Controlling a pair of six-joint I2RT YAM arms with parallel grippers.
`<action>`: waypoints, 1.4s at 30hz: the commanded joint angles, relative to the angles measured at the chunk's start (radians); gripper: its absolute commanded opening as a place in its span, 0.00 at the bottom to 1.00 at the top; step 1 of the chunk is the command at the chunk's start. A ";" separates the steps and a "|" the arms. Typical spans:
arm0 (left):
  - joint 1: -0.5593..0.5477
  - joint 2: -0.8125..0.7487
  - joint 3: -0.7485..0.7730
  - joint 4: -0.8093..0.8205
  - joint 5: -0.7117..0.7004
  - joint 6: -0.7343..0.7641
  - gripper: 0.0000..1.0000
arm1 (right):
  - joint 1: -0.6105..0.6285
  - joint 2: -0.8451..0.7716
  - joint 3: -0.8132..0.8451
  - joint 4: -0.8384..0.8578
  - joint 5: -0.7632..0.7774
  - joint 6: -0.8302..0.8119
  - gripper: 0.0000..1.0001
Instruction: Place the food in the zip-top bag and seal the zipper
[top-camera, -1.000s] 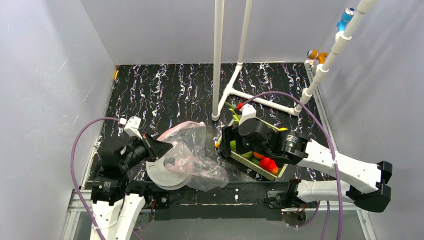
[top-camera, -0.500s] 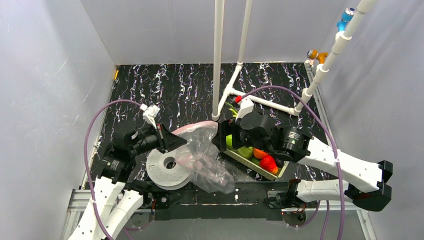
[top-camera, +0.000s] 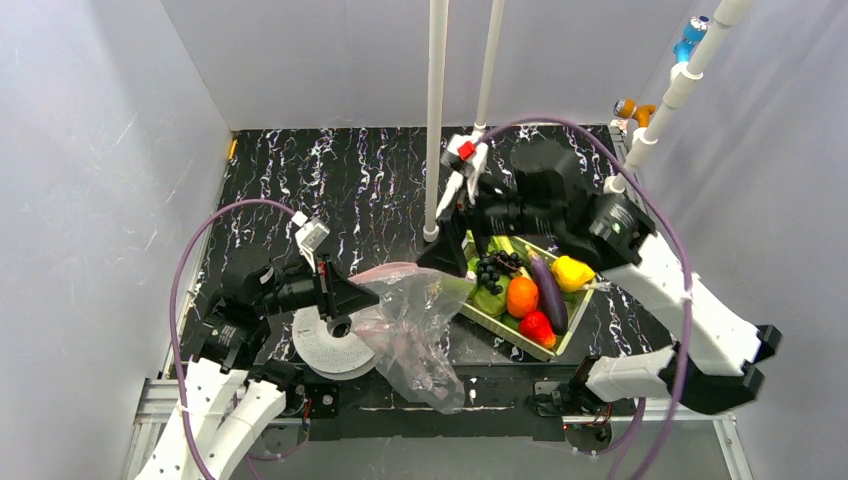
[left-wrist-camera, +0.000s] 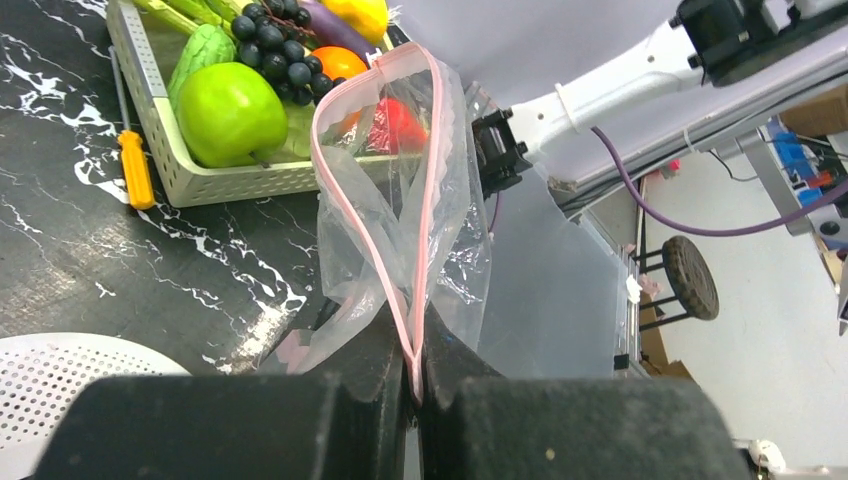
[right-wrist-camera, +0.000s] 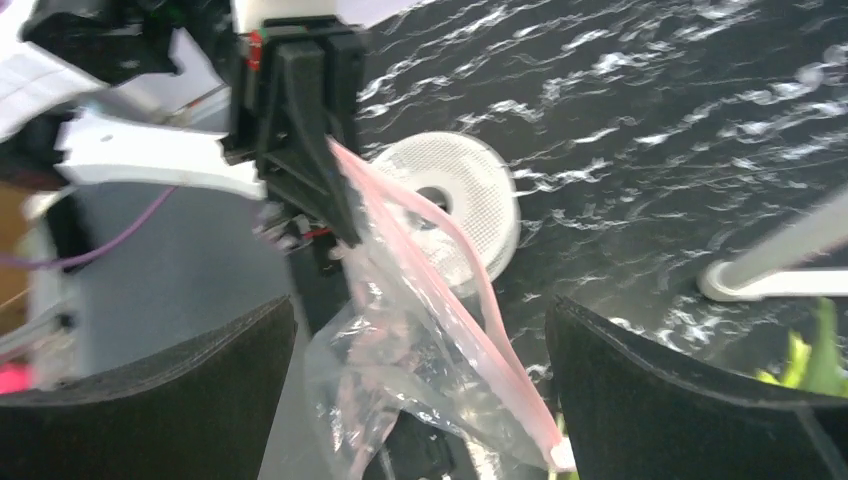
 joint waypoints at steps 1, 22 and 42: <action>-0.004 0.016 0.020 -0.030 0.068 0.053 0.00 | -0.078 0.161 0.111 -0.076 -0.500 -0.060 1.00; -0.004 0.027 0.051 -0.074 -0.006 0.066 0.00 | -0.042 0.105 -0.305 0.201 -0.507 0.107 0.45; -0.004 -0.047 0.418 -0.514 -0.657 -0.456 0.87 | 0.129 -0.125 -0.308 0.366 0.439 0.327 0.01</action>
